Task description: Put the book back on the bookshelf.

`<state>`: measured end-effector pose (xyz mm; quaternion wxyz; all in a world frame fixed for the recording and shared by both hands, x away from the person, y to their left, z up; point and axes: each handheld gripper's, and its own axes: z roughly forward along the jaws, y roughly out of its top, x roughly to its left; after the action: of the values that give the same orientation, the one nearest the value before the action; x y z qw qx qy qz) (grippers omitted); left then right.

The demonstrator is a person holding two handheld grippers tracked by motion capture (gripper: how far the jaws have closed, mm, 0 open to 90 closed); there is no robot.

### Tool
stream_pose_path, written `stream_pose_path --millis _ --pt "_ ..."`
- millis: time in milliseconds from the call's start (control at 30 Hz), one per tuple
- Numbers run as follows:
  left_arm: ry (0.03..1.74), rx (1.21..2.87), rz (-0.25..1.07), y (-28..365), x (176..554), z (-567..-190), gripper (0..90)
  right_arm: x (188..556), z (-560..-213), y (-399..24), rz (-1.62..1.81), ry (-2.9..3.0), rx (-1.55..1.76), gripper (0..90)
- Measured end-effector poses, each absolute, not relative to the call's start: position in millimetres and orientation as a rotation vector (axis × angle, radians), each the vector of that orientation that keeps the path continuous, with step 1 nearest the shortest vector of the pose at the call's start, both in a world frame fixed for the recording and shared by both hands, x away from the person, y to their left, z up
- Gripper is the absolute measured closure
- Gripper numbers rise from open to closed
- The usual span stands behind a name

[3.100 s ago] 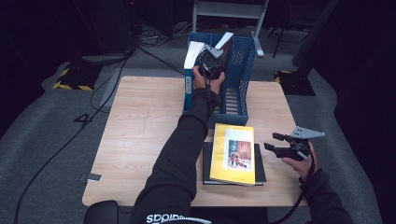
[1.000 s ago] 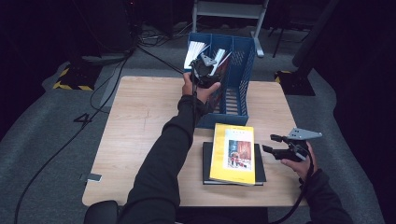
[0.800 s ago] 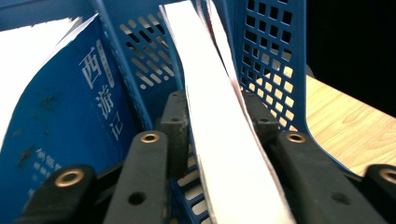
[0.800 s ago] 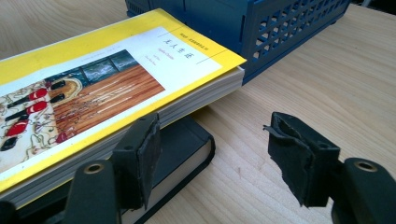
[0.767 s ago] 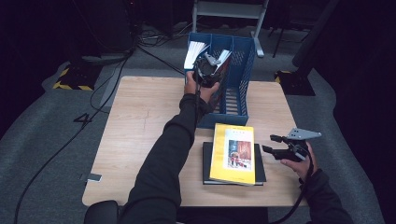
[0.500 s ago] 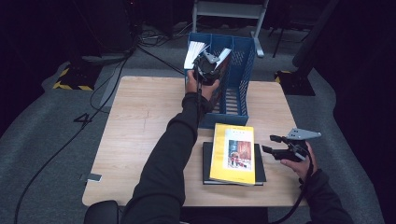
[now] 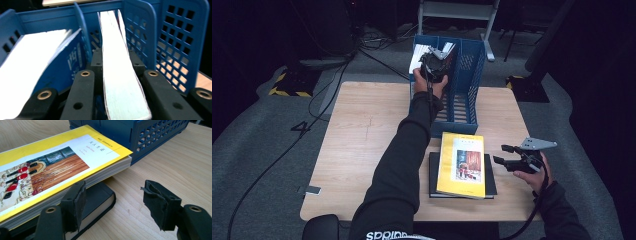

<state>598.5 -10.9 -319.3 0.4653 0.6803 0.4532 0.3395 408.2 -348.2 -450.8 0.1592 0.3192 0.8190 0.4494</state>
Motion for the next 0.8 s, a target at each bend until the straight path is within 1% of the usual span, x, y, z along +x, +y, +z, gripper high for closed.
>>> stream_pose_path --millis 133,367,467,600,800 --pt "1.13 1.681 0.816 -12 600 -326 72.9 408 -450 -349 1.286 2.337 0.908 35.4" --pt "1.147 1.686 0.855 -11 594 -331 71.2 408 -450 -348 1.285 2.344 0.902 35.4" --pt "1.139 1.698 0.883 -11 590 -330 64.2 408 -450 -347 1.284 2.343 0.905 35.4" --pt "1.114 1.723 0.886 -11 584 -326 61.0 408 -451 -347 1.277 2.35 0.911 35.2" --pt "1.099 1.741 0.833 -3 578 -326 56.3 409 -452 -346 1.269 2.353 0.912 34.8"
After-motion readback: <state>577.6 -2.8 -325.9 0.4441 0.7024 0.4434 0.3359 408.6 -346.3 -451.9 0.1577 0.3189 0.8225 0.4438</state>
